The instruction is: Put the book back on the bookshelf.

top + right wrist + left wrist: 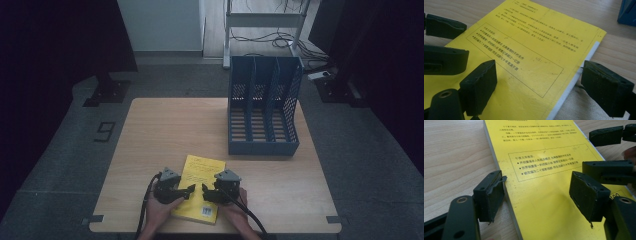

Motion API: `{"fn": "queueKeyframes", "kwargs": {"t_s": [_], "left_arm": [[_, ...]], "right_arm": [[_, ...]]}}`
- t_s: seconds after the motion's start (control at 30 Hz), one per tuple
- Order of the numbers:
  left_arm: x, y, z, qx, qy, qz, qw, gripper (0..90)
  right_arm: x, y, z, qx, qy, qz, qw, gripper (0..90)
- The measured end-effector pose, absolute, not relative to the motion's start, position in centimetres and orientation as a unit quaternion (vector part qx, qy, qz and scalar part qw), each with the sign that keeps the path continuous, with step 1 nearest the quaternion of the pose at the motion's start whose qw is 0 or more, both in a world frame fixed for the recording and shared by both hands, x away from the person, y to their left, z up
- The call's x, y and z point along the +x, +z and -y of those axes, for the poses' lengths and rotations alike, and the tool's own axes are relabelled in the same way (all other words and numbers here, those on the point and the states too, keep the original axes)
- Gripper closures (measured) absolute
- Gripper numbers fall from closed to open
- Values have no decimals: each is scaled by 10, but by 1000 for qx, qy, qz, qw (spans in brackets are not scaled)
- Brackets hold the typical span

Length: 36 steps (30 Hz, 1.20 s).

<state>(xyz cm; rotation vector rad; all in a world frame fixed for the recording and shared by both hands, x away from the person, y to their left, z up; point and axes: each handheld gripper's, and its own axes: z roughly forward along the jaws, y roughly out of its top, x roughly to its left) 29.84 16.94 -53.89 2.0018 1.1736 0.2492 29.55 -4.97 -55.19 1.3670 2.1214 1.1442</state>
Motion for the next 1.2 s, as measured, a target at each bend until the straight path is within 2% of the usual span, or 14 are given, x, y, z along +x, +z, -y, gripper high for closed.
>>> {"fn": "queueKeyframes", "kwargs": {"t_s": [0.27, 0.43, 0.63, 0.83, 0.93, 1.13, 1.2], "left_arm": [[300, -542, -167, 790, 90, -470, 384, 259], [295, -537, -163, 789, 113, -476, 372, 315], [292, -531, -159, 788, 125, -476, 370, 319], [292, -529, -163, 781, 114, -479, 385, 320], [293, -525, -169, 772, 87, -482, 406, 329], [290, -522, -168, 764, 82, -480, 424, 328], [289, -518, -170, 758, 51, -472, 448, 328]], "right_arm": [[295, -552, 49, 486, 406, -752, 186, 134], [295, -552, 49, 486, 405, -752, 186, 134], [295, -552, 49, 486, 405, -752, 186, 133], [295, -552, 49, 487, 405, -751, 186, 133], [295, -552, 49, 487, 405, -751, 186, 133], [295, -552, 49, 487, 405, -751, 186, 133], [295, -552, 49, 487, 406, -750, 185, 133]]}}
